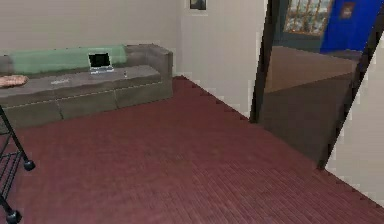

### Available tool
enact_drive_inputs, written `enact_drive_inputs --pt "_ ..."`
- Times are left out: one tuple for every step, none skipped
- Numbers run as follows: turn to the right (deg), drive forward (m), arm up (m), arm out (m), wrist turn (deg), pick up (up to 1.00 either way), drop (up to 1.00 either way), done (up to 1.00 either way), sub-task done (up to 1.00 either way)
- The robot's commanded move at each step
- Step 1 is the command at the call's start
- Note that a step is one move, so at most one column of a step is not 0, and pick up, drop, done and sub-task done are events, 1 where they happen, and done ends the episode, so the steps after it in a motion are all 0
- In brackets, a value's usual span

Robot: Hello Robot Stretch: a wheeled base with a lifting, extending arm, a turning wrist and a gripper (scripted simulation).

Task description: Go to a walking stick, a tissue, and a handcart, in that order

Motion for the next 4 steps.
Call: enact_drive_inputs --pt "-27.0 0.0 0.0 0.0 0.0 0.0 0.0 0.0 0.0" --pt "0.0 0.7 0.0 0.0 0.0 0.0 0.0 0.0 0.0" --pt "-42.0 0.0 0.0 0.0 0.0 0.0 0.0 0.0 0.0" --pt "0.0 0.2 0.0 0.0 0.0 0.0 0.0 0.0 0.0"
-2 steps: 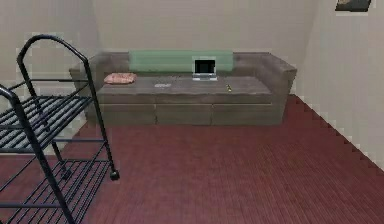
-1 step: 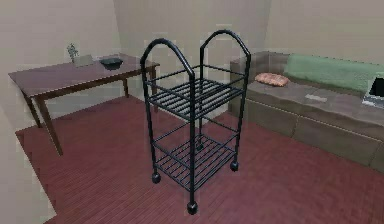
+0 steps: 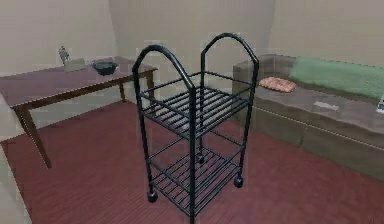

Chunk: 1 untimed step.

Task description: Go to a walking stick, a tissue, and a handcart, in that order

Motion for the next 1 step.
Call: enact_drive_inputs --pt "0.0 0.0 0.0 0.0 0.0 0.0 0.0 1.0 0.0"
